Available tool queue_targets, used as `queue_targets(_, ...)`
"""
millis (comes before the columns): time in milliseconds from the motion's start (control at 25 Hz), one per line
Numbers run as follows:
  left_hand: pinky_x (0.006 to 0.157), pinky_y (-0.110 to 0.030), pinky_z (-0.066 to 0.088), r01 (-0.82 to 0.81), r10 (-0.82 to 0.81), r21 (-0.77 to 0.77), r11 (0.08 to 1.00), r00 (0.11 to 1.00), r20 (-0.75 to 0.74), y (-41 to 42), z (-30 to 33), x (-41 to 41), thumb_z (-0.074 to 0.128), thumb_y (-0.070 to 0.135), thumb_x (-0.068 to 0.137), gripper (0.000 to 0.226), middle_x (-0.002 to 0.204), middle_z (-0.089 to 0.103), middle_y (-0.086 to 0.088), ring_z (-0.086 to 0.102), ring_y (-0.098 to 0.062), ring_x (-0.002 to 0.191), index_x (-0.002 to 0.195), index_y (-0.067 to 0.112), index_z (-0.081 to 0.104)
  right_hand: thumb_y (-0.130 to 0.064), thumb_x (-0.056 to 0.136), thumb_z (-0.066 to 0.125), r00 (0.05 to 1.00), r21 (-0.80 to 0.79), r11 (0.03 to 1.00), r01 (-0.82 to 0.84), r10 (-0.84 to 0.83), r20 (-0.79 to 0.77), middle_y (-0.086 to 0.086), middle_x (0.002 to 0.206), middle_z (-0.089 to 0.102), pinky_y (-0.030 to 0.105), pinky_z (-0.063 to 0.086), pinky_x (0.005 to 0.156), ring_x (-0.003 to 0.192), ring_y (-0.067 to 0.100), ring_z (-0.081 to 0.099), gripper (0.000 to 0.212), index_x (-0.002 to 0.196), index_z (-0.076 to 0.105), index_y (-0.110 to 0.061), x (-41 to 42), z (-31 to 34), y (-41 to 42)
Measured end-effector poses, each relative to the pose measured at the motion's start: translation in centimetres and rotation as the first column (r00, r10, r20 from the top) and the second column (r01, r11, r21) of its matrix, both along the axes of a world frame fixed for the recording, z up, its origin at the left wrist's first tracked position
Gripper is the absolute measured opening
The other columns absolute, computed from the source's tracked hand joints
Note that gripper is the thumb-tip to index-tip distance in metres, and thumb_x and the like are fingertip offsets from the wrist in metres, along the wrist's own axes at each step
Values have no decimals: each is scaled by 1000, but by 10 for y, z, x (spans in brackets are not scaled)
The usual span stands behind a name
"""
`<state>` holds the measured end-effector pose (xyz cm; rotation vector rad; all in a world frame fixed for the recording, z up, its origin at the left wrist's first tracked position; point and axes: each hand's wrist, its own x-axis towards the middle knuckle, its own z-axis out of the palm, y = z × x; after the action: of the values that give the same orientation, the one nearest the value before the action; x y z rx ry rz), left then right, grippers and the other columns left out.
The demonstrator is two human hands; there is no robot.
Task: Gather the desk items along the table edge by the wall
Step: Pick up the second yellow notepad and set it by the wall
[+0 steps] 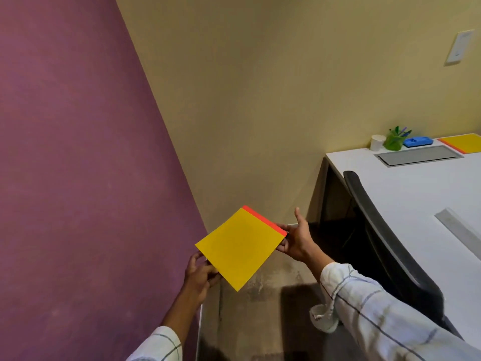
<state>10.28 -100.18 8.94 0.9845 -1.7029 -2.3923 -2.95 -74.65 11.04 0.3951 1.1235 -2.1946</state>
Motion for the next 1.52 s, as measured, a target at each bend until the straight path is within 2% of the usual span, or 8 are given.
queue_targets(160,64,-38,55,98,-97,-47,994,995,27,-2,1,-96,51,-23,82,55,109,62,-14,63,-28,89,118,17,43,-83,85,30,996,22,996,87,-88,32,20,119,68,50,47,102,106,32,65,99,138,49,-2,-75,2,6)
queue_targets(320,66,-39,55,171,-169,-34,985,984,63,4,-3,-188,50,-25,81,58,103,64,-11,64,-29,87,120,17,43,-87,82,29,986,26,986,165,-166,35,20,126,67,50,48,104,115,33,64,106,145,41,-2,-143,2,19)
queue_targets(560,64,-40,58,315,-309,-43,948,946,97,26,-16,-352,51,-27,78,61,103,65,-16,66,-32,86,121,16,46,-89,80,30,945,25,946,324,-325,30,18,118,72,45,59,83,111,33,67,105,142,43,-6,-257,-2,51)
queue_targets(720,73,-44,58,440,-434,-35,897,894,109,61,-23,-484,50,-28,78,61,101,65,-18,67,-33,83,121,15,46,-87,82,26,881,86,878,471,-472,-7,17,122,69,43,53,89,117,33,64,100,139,50,-9,-354,-4,78)
queue_targets(920,54,-35,60,638,-622,-72,767,766,162,128,-16,-629,50,-28,77,56,100,63,-20,67,-32,81,119,9,44,-84,85,26,765,155,756,636,-644,6,15,113,69,47,52,97,110,33,64,89,128,54,-12,-452,2,137)
queue_targets(1040,50,-33,60,697,-669,-90,712,711,214,171,-13,-682,52,-28,76,55,106,62,-22,67,-34,82,117,8,44,-76,92,27,709,255,696,672,-703,51,12,114,65,47,50,99,116,33,60,75,126,54,-14,-481,3,171)
queue_targets(1200,49,-30,59,784,-744,-84,615,612,268,222,-18,-735,53,-27,77,45,100,61,-18,67,-29,79,109,4,49,-48,102,44,693,466,614,637,-721,1,11,107,64,46,52,89,97,29,62,45,129,52,-13,-512,-4,211)
queue_targets(1520,62,-34,61,874,-784,-74,481,466,411,321,-56,-837,63,-17,80,32,105,60,-16,63,-23,87,102,5,53,-21,91,68,598,637,470,612,-802,18,14,102,64,42,54,79,86,27,62,22,109,63,-9,-596,-50,307)
